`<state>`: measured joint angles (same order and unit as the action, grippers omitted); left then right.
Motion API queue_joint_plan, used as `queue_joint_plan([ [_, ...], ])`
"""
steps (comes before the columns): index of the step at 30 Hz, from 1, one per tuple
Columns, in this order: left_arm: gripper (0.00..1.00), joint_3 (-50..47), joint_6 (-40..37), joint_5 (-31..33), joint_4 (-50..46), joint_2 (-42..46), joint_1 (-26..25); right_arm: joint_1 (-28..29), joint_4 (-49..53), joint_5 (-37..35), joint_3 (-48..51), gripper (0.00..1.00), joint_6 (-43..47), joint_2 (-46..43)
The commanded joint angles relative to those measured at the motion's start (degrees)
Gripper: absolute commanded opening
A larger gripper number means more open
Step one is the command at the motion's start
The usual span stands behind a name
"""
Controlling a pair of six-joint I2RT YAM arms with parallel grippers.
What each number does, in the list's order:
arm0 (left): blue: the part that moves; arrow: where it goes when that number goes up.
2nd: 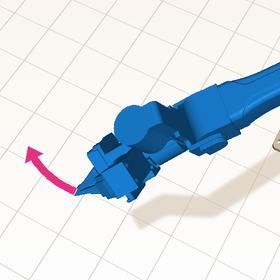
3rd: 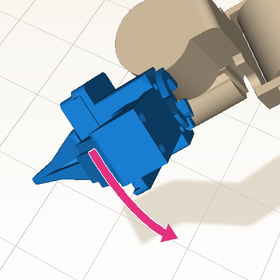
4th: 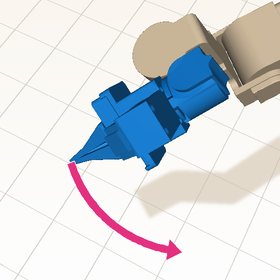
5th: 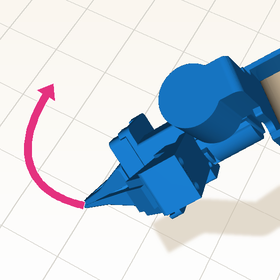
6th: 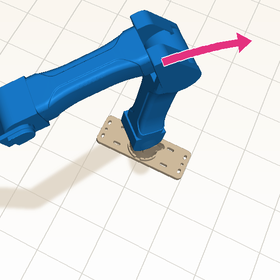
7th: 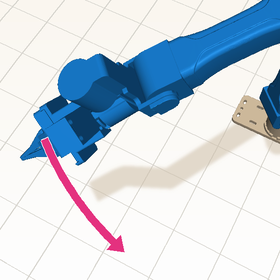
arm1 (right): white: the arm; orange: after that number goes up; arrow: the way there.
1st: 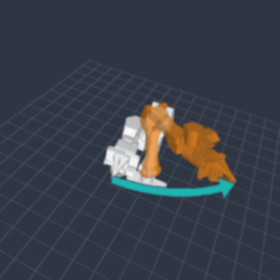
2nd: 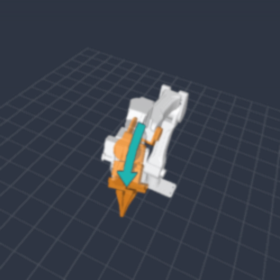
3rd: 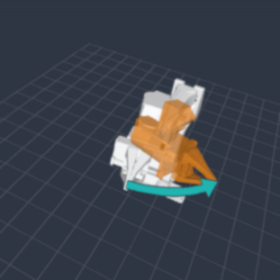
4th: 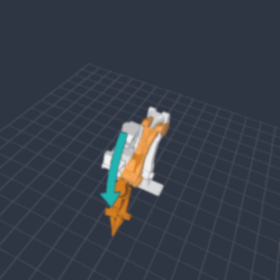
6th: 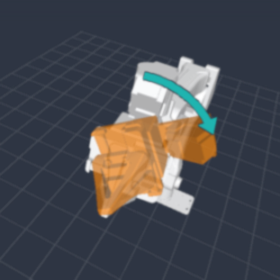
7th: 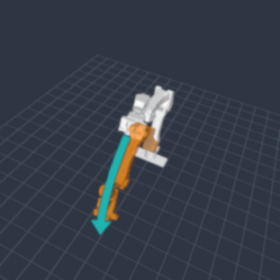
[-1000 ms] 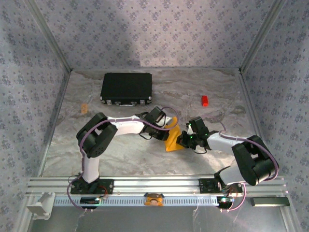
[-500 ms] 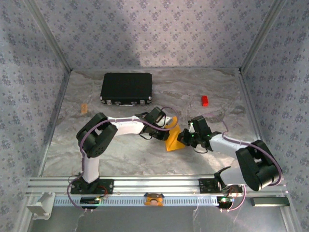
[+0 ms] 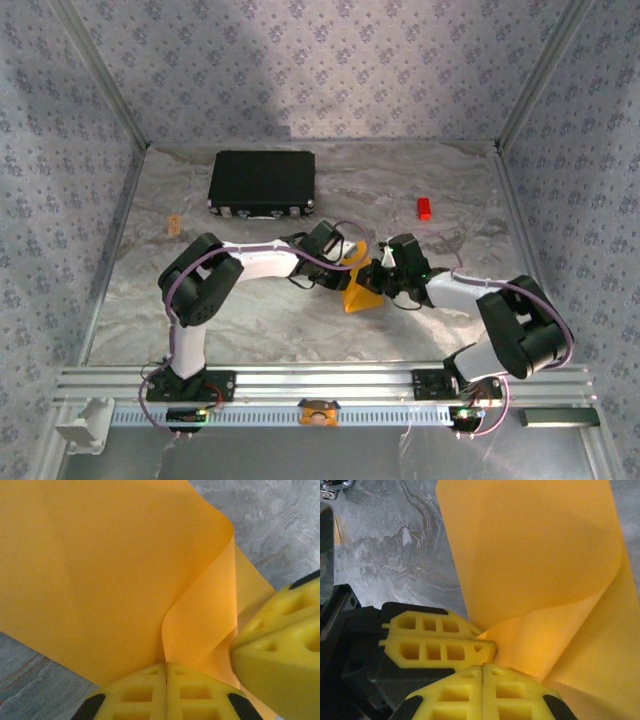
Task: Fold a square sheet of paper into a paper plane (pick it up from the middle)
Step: Fold the triangle a second time at the center of the table.
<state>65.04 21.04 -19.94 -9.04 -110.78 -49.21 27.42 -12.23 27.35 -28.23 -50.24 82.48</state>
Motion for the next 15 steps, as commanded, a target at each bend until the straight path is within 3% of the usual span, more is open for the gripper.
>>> queue_joint_plan([
  [1,0.00,-1.0,0.1,0.2,-1.4,-0.8,0.4,0.1,-0.7,0.9,-1.4,0.00,-1.7,2.8],
  [15,0.00,-1.5,-0.3,-0.4,-1.5,-1.1,0.4,-1.7,-4.7,-0.3,5.8,0.01,-3.6,4.4],
])
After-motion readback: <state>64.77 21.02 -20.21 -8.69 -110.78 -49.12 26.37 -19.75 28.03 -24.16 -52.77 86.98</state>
